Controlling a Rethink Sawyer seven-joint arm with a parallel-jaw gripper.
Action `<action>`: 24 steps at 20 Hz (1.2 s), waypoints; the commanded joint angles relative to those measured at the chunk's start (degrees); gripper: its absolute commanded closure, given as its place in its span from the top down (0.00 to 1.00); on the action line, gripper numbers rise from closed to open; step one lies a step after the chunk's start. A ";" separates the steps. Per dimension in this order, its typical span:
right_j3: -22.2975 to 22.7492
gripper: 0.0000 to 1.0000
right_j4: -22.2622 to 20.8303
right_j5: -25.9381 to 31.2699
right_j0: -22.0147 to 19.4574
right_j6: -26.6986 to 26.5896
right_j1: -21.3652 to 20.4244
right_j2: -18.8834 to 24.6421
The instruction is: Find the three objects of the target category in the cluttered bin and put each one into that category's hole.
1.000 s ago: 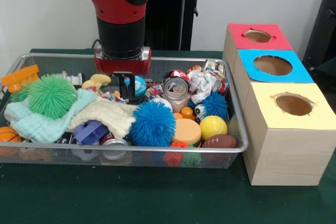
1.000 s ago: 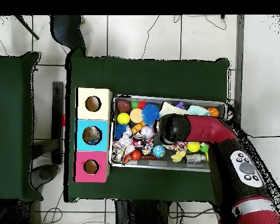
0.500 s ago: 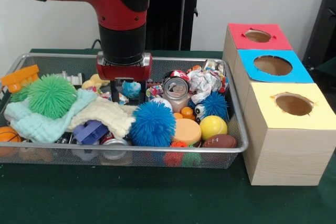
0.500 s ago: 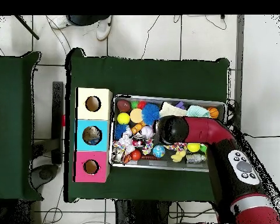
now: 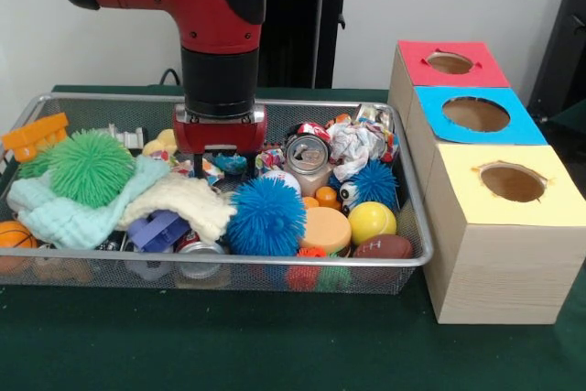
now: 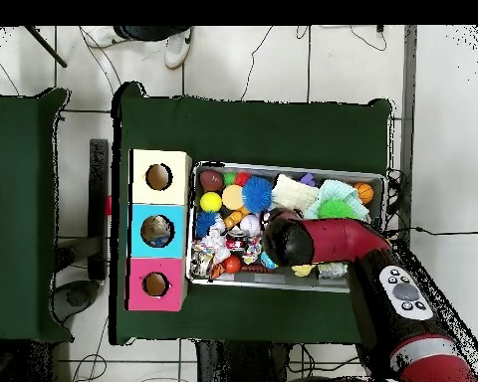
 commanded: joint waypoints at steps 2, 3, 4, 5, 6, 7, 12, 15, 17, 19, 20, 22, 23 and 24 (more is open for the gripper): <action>9.61 1.00 -9.51 -11.19 -0.70 3.34 3.27 -5.19; 10.48 1.00 -9.85 -11.52 -0.69 3.36 2.31 -5.74; 11.41 1.00 -10.18 -11.80 -0.89 3.05 1.22 -6.02; 12.28 1.00 -10.36 -11.79 -0.99 2.55 -0.06 -6.34; 12.97 1.00 -10.57 -11.43 -1.48 1.72 -1.14 -6.22; 13.67 1.00 -10.78 -11.07 -1.97 0.89 -2.21 -6.11; 13.19 1.00 -12.61 -8.25 -6.53 -4.24 -4.99 -2.94; 12.42 1.00 -13.31 -6.92 -9.38 -6.07 -5.57 -0.04; 12.30 1.00 -13.33 -5.53 -10.91 -7.18 -5.59 1.71; 12.06 1.00 -13.37 -4.61 -11.56 -7.47 -5.33 2.79; 11.82 1.00 -13.22 -4.20 -11.82 -7.22 -5.02 3.16; 11.60 1.00 -13.87 -4.96 -11.43 -6.05 -4.05 3.25; 11.67 1.00 -14.10 -5.45 -10.94 -5.23 -3.74 2.99; 12.14 1.00 -14.04 -5.84 -10.35 -4.27 -4.13 2.71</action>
